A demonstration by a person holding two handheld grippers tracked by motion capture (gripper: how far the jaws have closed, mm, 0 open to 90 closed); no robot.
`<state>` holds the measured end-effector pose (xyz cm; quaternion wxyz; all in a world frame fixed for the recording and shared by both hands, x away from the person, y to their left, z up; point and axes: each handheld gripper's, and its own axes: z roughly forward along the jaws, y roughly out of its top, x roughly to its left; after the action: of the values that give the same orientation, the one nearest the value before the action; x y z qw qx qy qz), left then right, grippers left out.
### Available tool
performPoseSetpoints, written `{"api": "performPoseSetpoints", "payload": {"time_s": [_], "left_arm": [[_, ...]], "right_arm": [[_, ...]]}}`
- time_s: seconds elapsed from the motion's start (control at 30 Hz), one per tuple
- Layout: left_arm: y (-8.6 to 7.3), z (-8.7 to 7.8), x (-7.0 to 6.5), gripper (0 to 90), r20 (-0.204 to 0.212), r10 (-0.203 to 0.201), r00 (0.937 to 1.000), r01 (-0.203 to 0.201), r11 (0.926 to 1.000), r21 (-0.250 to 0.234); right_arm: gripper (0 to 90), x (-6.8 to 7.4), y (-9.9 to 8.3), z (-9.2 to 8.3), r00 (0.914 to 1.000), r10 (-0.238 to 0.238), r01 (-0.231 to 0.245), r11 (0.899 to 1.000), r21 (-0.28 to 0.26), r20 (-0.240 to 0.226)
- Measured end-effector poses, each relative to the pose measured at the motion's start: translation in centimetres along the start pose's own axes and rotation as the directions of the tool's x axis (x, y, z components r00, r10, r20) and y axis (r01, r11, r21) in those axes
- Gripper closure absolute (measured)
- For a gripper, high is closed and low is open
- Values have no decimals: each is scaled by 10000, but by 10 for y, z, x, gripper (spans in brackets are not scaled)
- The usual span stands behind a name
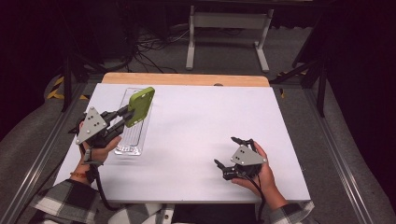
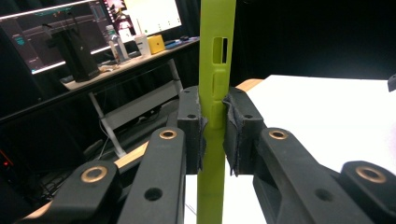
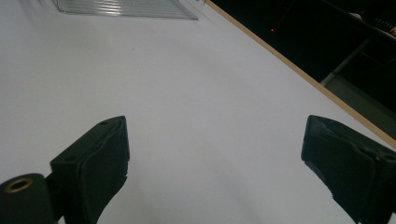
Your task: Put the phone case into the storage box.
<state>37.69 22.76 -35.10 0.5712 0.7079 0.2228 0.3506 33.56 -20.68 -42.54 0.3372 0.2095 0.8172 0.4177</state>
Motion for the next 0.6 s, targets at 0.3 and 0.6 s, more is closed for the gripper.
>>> {"api": "performPoseSetpoints", "payload": {"time_s": [0.3, 0.6], "left_arm": [[-2, -3, 7, 783, -81, -228, 9997, 227, 9997, -83], [-7, -5, 17, 784, -41, -531, 9986, 531, 9986, -20]], "right_arm": [[84, 0, 0, 1, 10000, 20, -20, 10000, -7, -51], [84, 0, -1, 2, 9999, 61, -61, 10000, 21, -91]]}}
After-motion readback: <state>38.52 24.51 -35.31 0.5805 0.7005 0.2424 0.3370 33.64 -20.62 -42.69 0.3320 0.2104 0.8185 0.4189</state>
